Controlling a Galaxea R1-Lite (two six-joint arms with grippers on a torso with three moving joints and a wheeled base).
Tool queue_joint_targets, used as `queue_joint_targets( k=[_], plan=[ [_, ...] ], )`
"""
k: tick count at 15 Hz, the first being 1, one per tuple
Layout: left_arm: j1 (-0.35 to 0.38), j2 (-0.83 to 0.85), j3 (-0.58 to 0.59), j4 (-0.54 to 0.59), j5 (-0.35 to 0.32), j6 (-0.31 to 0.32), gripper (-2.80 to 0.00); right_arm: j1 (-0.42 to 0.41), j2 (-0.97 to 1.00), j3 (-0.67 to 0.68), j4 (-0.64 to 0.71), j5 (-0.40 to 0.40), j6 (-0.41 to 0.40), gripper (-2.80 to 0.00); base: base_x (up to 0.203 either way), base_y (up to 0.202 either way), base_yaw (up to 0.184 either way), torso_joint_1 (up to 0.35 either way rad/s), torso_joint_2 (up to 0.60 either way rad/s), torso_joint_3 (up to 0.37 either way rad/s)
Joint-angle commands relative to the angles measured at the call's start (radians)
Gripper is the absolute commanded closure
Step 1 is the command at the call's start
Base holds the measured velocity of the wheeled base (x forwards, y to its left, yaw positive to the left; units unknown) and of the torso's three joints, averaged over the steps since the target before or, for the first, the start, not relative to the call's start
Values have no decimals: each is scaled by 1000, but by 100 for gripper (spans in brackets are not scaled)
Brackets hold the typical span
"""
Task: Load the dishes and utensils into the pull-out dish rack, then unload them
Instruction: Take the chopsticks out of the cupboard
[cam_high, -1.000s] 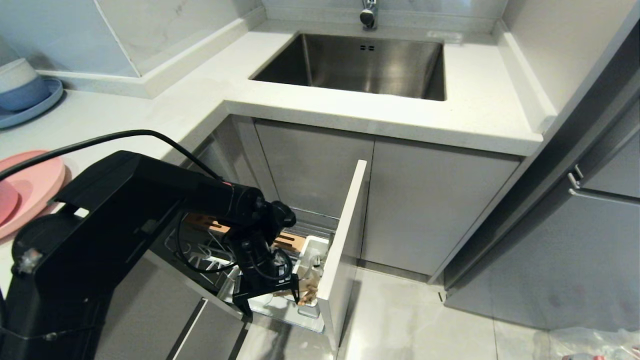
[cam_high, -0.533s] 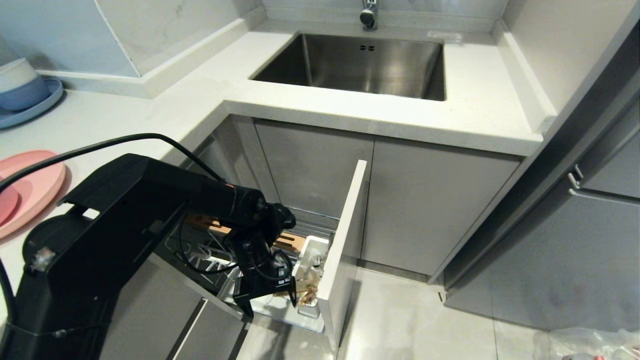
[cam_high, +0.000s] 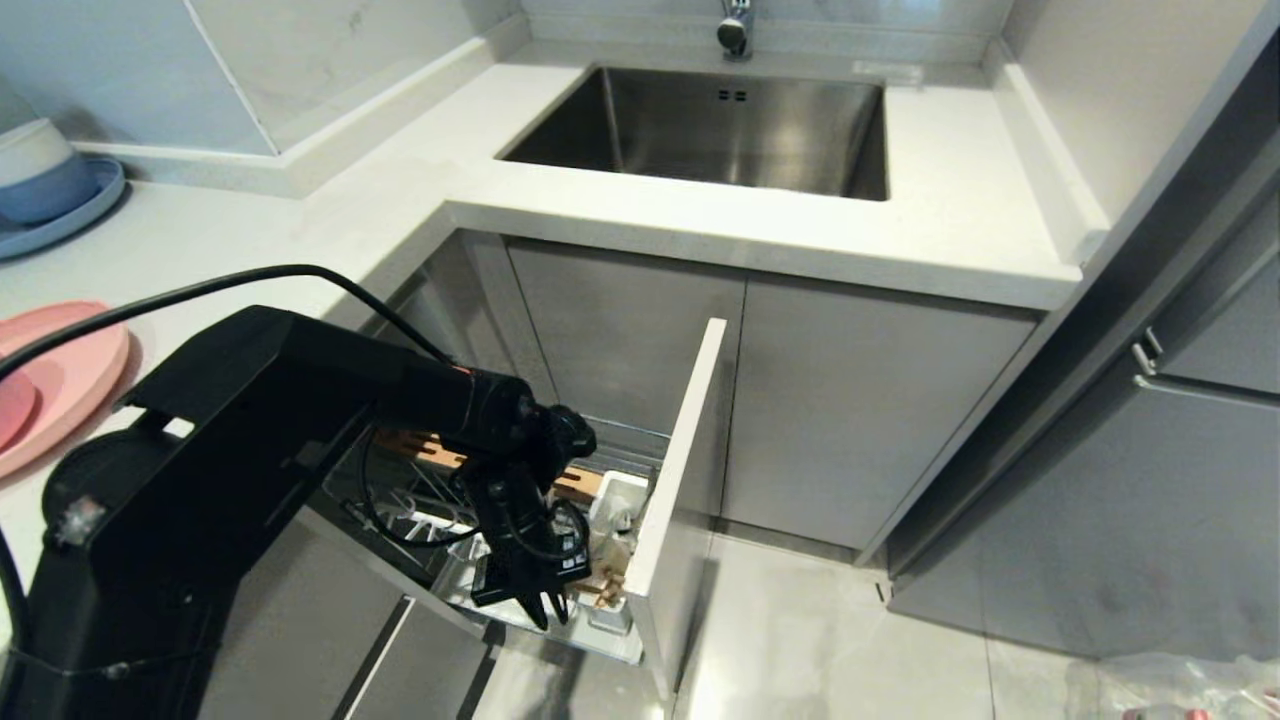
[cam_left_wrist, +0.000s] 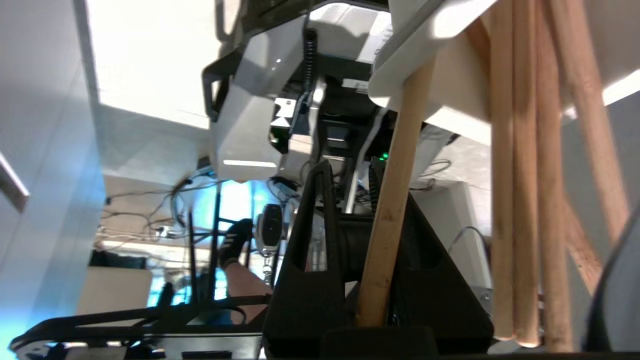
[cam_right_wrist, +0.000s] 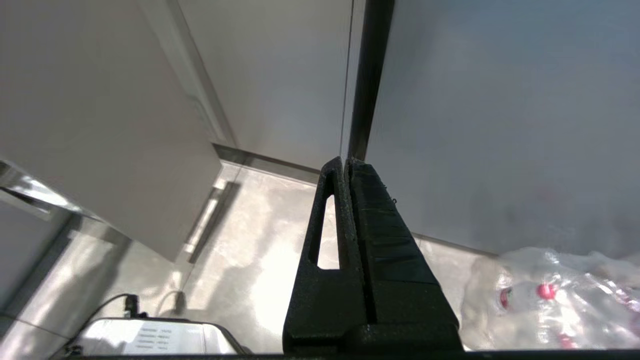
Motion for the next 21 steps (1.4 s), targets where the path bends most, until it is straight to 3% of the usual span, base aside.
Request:
queue_joint_targets(
  k=[1,8,12,21],
  plan=[
    [-4,-2,0,5,5,-6,0,-1,0,0,0,-1,-1,0,0,0,0,0,0,0],
    [-18,-109,3,9,10,-54,0,-1,0,0,0,0,-1,0,0,0,0,0,0,0],
    [-47,-213,-13,95,5,-62,0,-1,0,0,0,0,-1,0,0,0,0,0,0,0],
    [-90,-351,-32,164,5,-122,0,-1,0,0,0,0,-1,0,0,0,0,0,0,0]
  ],
)
